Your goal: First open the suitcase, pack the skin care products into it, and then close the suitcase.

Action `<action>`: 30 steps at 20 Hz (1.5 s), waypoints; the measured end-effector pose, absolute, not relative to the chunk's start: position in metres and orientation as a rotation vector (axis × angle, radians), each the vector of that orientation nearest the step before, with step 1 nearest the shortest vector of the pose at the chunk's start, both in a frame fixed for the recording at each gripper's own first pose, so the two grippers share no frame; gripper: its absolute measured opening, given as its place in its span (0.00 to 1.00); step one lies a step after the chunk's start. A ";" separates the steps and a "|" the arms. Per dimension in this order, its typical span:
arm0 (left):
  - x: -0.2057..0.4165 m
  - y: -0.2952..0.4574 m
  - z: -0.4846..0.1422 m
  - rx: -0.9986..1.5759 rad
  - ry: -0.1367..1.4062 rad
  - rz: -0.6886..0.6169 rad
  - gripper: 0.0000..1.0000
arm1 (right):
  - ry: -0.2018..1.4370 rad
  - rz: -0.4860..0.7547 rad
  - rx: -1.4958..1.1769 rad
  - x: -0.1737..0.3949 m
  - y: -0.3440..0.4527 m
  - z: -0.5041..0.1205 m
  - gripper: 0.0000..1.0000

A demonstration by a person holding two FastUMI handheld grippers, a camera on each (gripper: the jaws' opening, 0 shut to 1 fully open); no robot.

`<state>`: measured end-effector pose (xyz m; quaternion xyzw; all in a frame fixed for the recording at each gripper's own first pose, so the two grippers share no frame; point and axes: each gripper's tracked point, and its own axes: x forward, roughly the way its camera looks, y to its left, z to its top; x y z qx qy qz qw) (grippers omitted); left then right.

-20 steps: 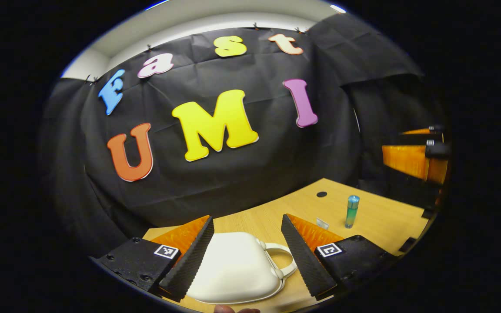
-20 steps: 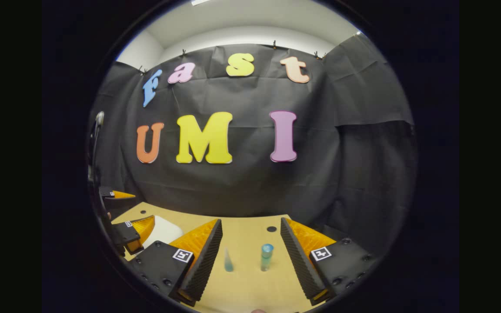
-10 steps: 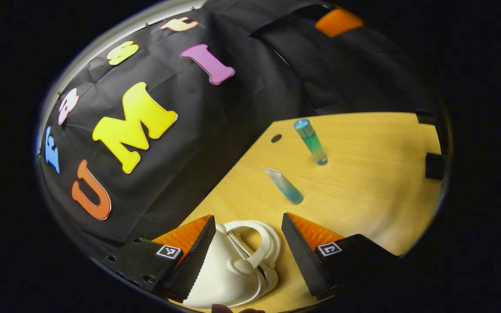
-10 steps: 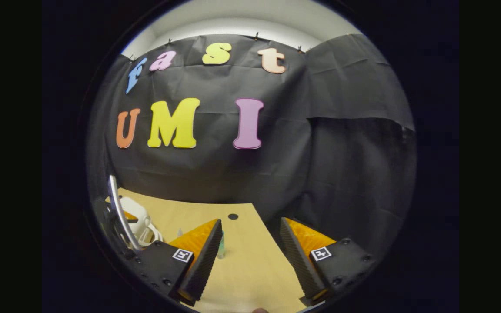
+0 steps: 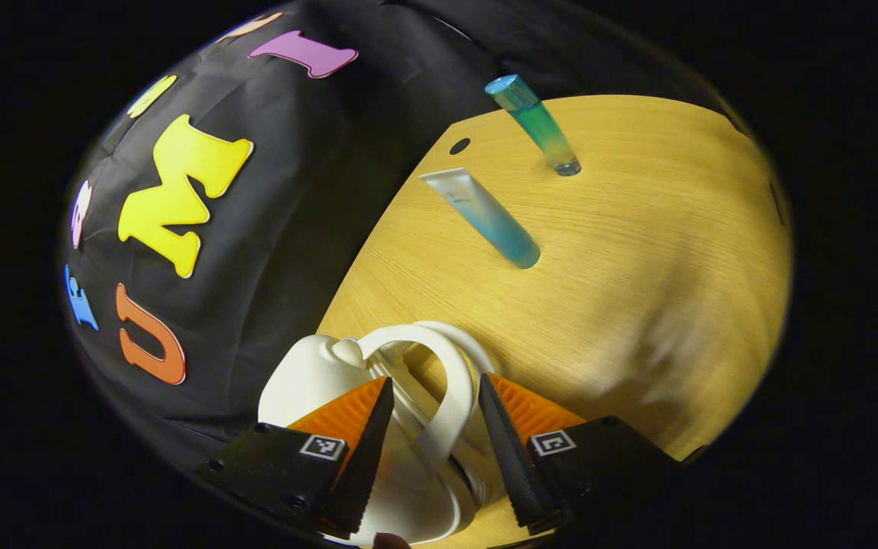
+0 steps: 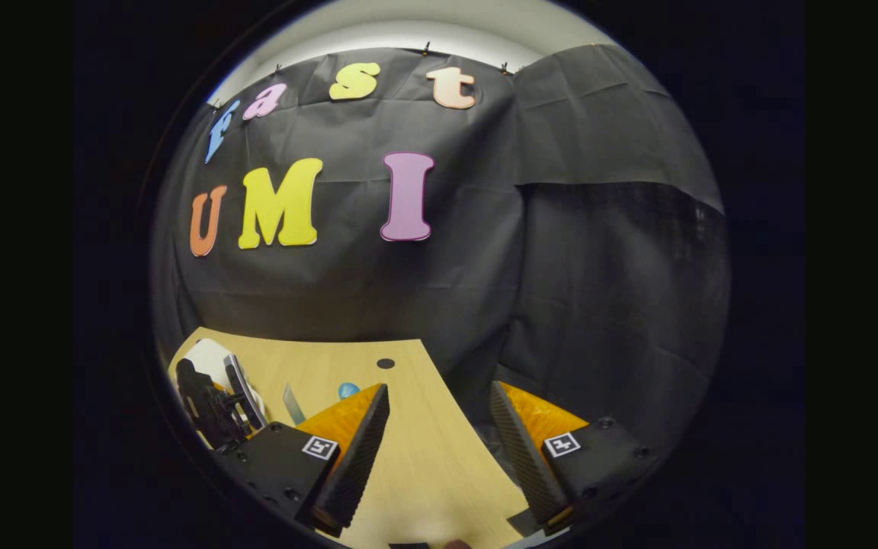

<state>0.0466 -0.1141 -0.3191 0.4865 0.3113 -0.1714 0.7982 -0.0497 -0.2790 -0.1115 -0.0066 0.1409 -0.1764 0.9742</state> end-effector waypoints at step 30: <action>0.072 0.190 -0.078 0.257 0.313 0.087 0.02 | 0.174 -0.106 -0.050 -0.003 -0.116 -0.049 0.80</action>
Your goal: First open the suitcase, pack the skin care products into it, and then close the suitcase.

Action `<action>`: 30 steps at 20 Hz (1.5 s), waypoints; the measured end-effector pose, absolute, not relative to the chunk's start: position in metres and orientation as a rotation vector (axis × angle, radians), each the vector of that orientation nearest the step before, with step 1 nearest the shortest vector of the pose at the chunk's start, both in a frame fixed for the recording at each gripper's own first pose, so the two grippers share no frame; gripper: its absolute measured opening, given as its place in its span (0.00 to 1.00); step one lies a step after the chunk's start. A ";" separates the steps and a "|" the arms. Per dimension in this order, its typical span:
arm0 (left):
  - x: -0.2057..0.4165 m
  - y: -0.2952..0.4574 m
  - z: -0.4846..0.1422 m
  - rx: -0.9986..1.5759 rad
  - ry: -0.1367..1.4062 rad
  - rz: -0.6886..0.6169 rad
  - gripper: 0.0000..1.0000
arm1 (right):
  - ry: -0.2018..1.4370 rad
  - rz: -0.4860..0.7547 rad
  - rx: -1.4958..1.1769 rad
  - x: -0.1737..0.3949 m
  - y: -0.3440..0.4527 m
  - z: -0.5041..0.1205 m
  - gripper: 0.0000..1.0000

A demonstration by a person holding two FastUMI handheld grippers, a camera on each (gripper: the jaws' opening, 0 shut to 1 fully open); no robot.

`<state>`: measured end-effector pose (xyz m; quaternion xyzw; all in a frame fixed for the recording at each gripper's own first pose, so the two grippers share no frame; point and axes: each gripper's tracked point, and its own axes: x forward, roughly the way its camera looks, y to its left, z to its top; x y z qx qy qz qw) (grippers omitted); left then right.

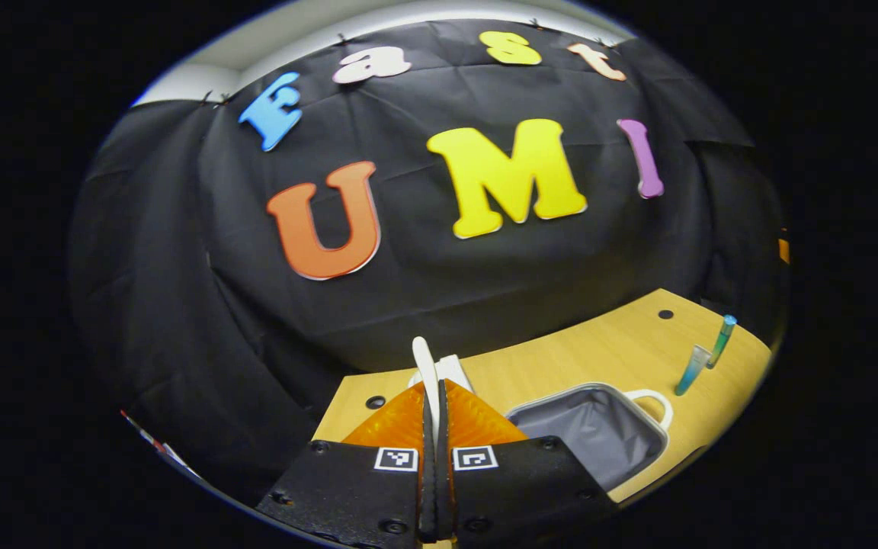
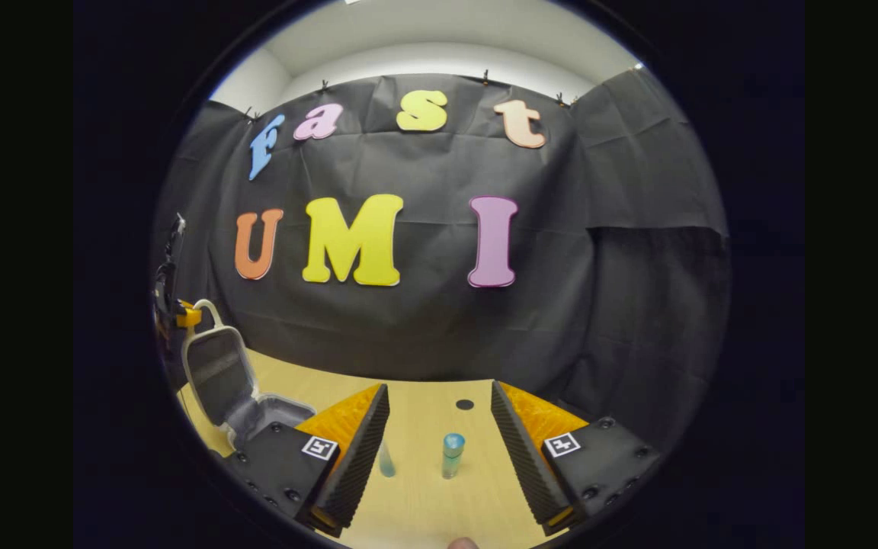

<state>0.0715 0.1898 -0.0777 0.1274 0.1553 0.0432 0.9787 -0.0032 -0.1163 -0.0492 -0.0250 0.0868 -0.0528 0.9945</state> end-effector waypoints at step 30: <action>0.028 0.199 -0.212 -0.094 0.509 0.276 0.98 | 0.263 -0.048 -0.071 -0.020 -0.072 -0.081 0.80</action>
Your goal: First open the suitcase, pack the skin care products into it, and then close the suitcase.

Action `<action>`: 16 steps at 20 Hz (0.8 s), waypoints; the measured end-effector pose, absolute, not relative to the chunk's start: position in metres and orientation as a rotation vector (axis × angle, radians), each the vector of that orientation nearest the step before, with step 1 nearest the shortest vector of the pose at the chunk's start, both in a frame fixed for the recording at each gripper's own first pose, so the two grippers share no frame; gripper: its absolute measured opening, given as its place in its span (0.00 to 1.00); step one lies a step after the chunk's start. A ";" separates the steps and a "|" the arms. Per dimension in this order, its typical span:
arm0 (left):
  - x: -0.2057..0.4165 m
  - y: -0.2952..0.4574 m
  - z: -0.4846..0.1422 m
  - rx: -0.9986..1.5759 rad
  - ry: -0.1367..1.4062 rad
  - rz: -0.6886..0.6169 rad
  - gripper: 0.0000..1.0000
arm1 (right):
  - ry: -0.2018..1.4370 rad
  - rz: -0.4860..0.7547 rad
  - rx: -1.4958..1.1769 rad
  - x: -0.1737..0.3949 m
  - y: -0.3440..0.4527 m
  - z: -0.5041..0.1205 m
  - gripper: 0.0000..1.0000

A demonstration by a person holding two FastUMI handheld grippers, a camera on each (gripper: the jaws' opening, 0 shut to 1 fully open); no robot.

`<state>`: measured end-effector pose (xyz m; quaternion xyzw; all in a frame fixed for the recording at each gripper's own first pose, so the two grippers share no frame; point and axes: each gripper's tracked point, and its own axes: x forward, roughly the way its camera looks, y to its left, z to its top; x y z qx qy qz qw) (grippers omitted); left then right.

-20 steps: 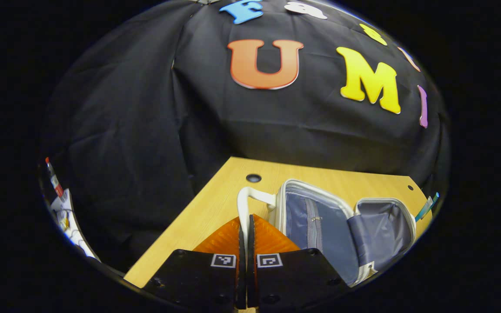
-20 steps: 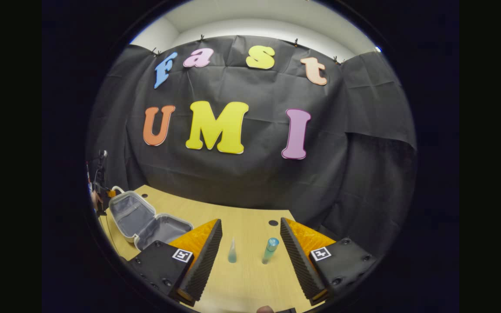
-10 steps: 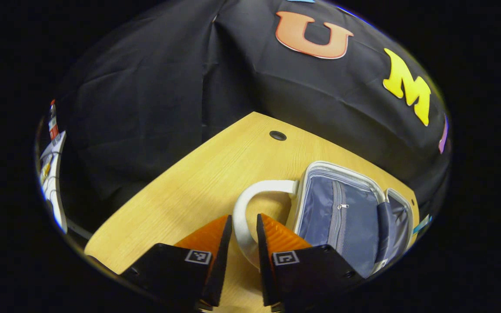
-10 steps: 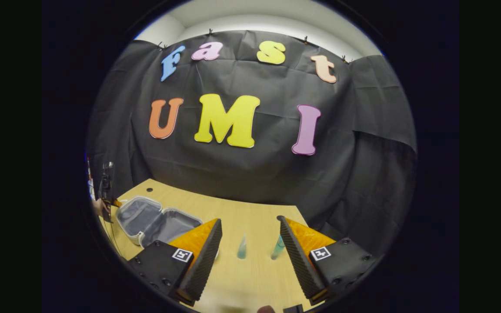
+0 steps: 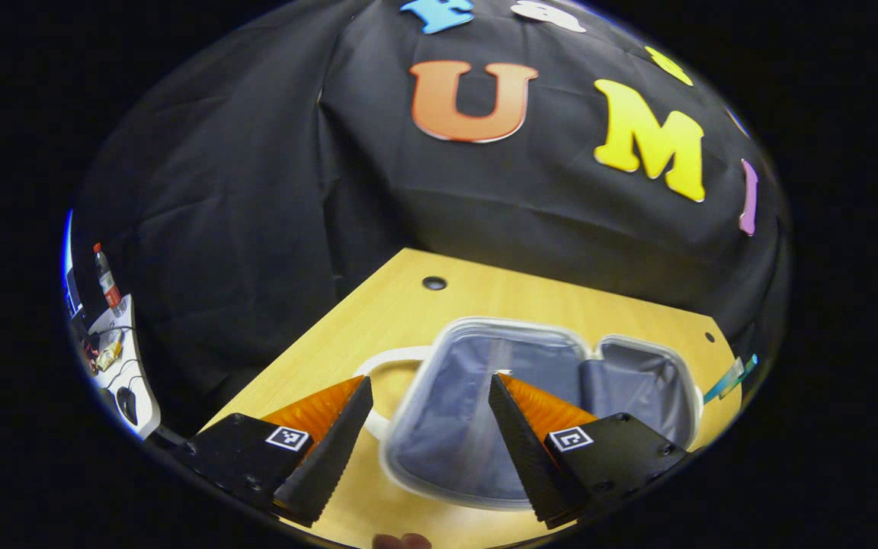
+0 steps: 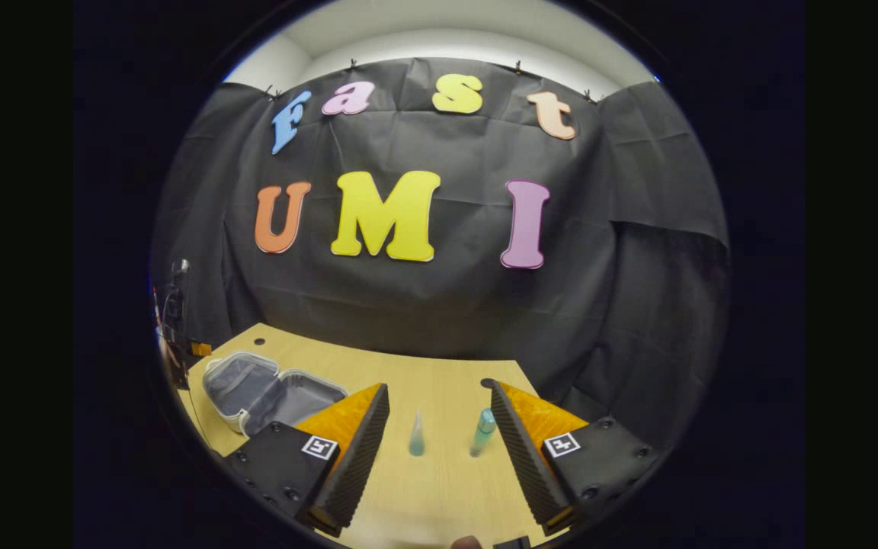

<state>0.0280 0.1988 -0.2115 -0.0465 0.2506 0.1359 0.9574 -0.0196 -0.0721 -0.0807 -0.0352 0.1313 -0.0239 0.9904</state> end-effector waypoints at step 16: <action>0.029 -0.200 -0.206 -0.026 0.494 -0.212 0.98 | 0.358 -0.027 -0.073 -0.020 -0.190 -0.121 0.78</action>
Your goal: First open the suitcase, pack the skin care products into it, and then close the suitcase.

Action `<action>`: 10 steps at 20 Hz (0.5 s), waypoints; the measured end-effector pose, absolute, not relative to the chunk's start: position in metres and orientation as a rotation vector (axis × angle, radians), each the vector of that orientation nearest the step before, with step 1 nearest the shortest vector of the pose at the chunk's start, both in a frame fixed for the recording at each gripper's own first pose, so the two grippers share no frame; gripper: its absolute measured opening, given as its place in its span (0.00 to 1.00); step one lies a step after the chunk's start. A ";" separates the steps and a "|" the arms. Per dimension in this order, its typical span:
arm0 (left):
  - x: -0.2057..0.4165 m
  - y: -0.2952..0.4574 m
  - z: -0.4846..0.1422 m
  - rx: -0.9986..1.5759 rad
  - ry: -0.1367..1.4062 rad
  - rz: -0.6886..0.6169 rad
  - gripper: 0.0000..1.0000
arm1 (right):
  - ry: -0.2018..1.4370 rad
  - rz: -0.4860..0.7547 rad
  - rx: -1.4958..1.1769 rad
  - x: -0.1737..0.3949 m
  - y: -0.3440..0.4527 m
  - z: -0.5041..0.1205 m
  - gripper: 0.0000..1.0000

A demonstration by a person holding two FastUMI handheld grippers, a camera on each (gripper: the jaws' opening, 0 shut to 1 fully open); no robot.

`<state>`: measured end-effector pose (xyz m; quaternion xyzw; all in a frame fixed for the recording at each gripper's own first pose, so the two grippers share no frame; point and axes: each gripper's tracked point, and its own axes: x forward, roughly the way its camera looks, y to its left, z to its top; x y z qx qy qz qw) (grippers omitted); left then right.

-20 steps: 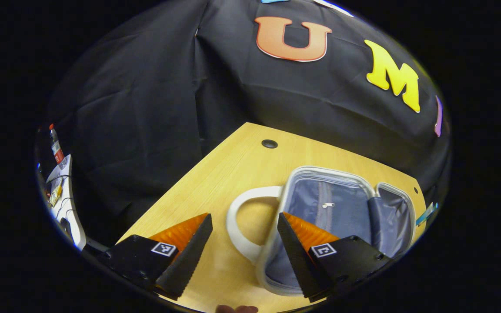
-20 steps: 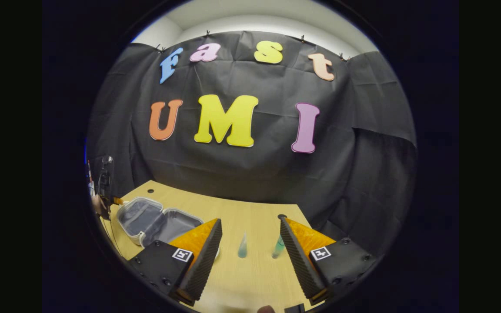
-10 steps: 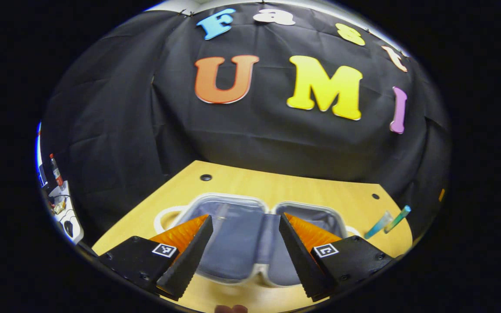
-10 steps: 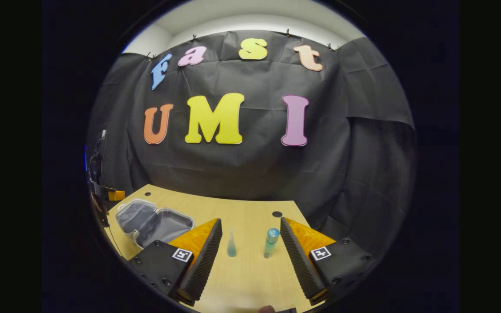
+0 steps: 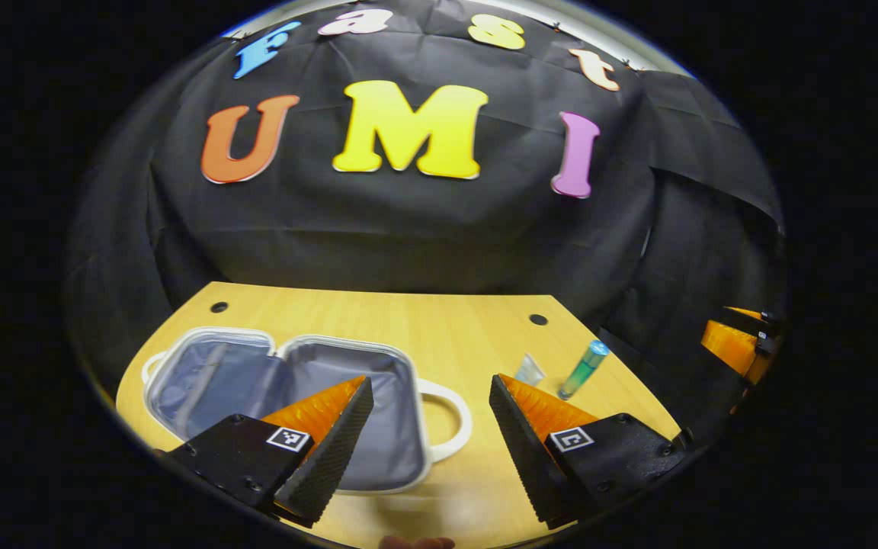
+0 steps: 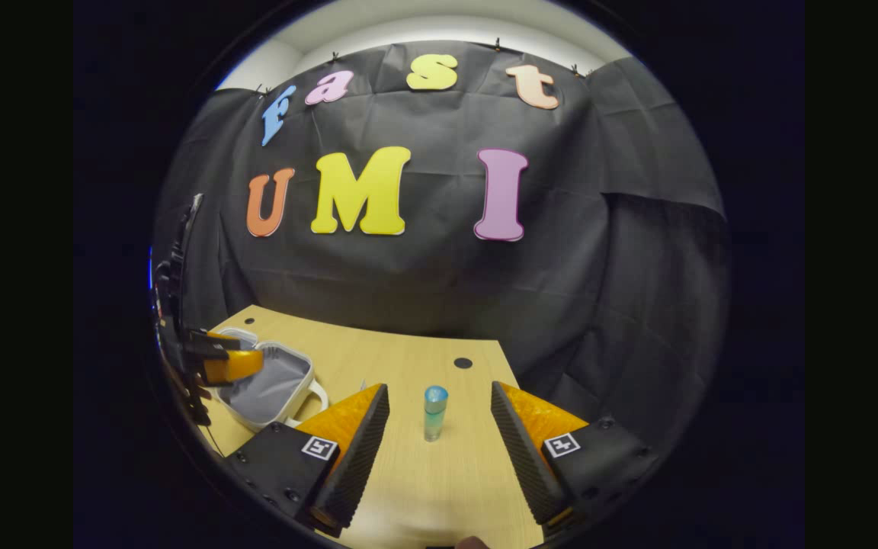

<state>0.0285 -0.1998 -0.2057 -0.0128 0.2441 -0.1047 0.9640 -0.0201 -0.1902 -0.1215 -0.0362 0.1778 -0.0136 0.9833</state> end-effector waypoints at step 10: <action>0.074 -0.310 -0.321 0.016 0.586 -0.230 0.99 | 0.459 -0.108 -0.082 -0.034 -0.271 -0.150 0.79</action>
